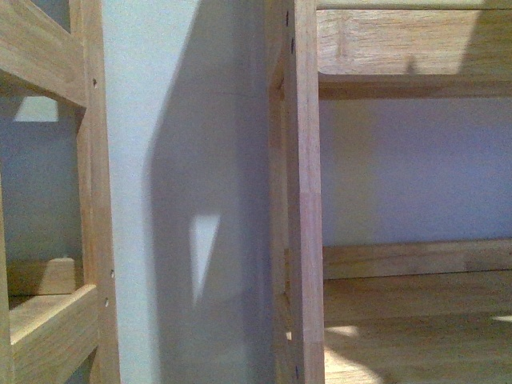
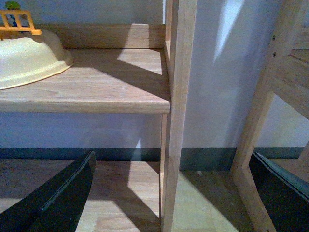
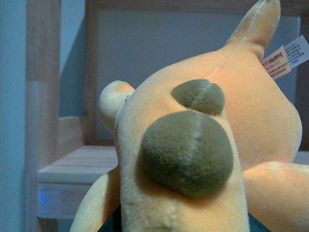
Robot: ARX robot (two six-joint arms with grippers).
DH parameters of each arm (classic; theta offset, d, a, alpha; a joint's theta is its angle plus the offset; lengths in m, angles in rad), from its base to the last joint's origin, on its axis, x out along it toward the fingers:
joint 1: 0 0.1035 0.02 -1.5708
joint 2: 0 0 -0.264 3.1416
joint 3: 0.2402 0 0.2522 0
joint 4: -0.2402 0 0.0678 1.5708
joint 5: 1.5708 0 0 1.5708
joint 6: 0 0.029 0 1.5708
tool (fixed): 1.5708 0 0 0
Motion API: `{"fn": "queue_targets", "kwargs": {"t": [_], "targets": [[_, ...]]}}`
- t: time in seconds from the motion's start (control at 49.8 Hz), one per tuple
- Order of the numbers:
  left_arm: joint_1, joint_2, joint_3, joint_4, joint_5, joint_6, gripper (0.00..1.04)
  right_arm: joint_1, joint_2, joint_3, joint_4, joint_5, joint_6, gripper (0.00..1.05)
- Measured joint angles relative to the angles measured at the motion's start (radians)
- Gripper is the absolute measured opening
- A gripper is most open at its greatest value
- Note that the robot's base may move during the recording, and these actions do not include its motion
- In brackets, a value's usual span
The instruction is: Put away toys
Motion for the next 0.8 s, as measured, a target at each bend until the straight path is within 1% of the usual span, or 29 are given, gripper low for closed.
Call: {"fn": "queue_targets", "kwargs": {"t": [0.141,0.382,0.522,0.602,0.703,0.803], "targets": [[0.0,0.0,0.0,0.0,0.0,0.0,0.99,-0.015,0.119,0.181,-0.067,-0.045,0.008,0.19],[0.0,0.0,0.0,0.0,0.0,0.0,0.99,-0.082,0.359,0.431,-0.104,-0.054,0.053,0.19],[0.0,0.0,0.0,0.0,0.0,0.0,0.99,-0.117,0.495,0.587,-0.198,-0.087,0.105,0.19],[0.0,0.0,0.0,0.0,0.0,0.0,0.99,-0.14,0.575,0.708,-0.306,-0.126,0.149,0.19],[0.0,0.0,0.0,0.0,0.0,0.0,0.99,-0.152,0.644,0.819,-0.397,-0.145,0.178,0.19],[0.0,0.0,0.0,0.0,0.0,0.0,0.99,-0.154,0.695,0.894,-0.445,-0.155,0.206,0.19]]}}
